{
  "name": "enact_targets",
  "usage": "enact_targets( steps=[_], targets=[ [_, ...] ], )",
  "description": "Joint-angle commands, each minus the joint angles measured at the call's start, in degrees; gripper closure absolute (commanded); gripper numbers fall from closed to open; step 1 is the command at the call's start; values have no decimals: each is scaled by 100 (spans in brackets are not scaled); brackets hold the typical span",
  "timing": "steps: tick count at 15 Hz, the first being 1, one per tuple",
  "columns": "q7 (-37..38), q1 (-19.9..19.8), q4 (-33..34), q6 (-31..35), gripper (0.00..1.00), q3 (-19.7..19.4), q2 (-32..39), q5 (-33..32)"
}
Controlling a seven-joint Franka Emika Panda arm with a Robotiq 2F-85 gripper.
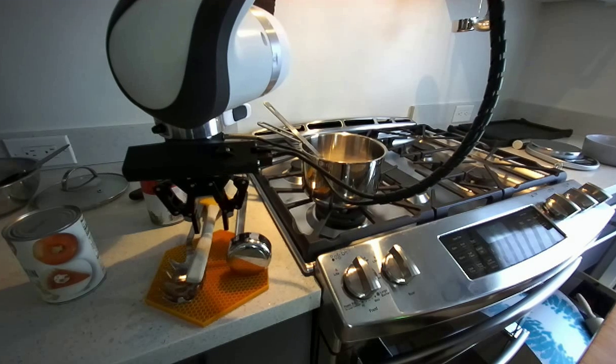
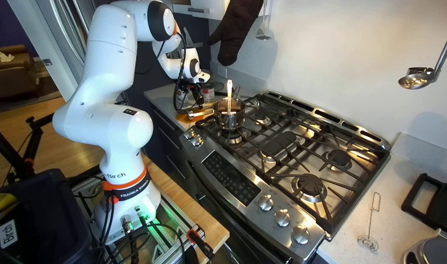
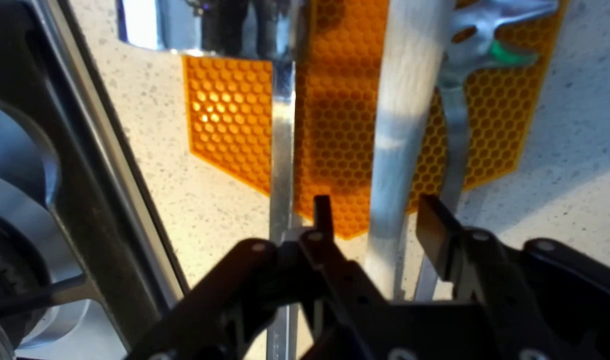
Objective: Move the pot to the left and then put the orange spatula on the orange object on the counter
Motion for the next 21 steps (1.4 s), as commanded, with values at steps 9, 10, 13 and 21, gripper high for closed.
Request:
enact_targets(
  steps=[9,10,13,21],
  targets=[
    [-362,-248,-1338,285,0,36,-1361,-355],
    [-408,-266,-1636,360,0,31,-1636,-447],
    [-499,-328,-2419,464,0,63,-2464,-820],
    [-1378,-1050,-3924,-171,0,791,-4713,-767]
  ],
)
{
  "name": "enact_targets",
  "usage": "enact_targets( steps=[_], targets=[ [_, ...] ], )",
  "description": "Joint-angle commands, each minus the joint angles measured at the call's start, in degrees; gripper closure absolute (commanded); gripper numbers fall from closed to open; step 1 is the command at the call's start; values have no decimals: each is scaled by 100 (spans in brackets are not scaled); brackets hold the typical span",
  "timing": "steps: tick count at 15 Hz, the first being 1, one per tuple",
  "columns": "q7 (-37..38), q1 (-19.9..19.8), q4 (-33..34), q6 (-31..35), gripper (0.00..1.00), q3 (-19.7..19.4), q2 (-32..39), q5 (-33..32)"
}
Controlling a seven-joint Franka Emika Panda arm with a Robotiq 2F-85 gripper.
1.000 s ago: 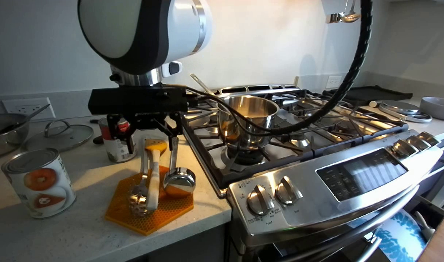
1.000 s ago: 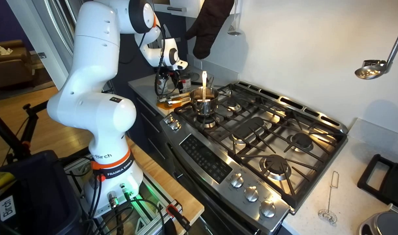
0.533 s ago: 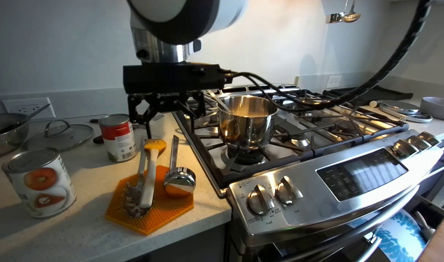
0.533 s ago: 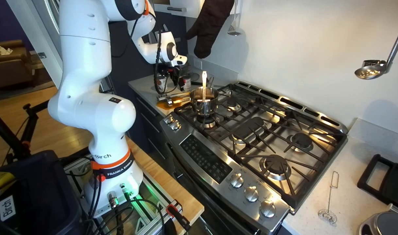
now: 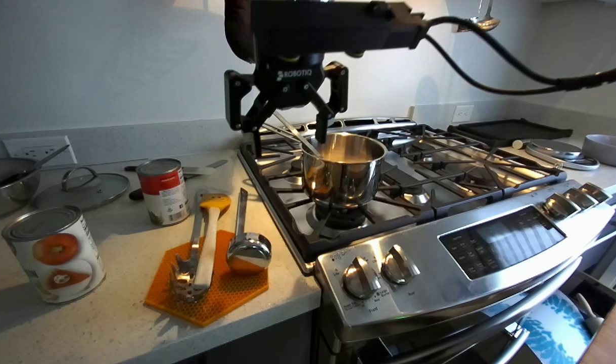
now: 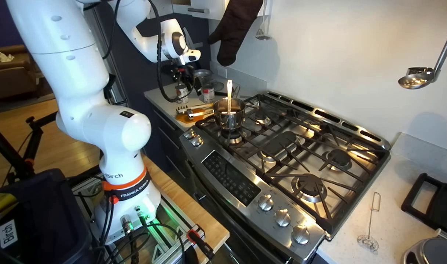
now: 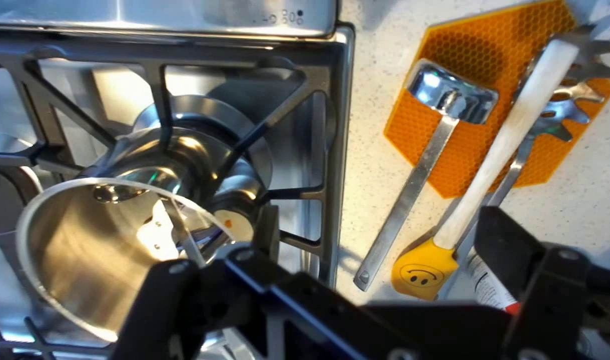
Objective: Move the pot to the left and then put the orange spatula on the orange object on the counter
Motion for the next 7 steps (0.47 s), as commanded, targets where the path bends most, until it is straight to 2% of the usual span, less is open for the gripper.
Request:
enact_targets(
  steps=[1,3,4,7],
  targets=[
    [-922,-455,-891,30,0,319,-1187,350],
    [-1531,-591,-1123,-7,0,298,-1591,750],
    [-1054,-754,-675,-7,0,567,-1045,509],
    [-1534,-880,-951,-5,0,564,-1471,790]
  ],
)
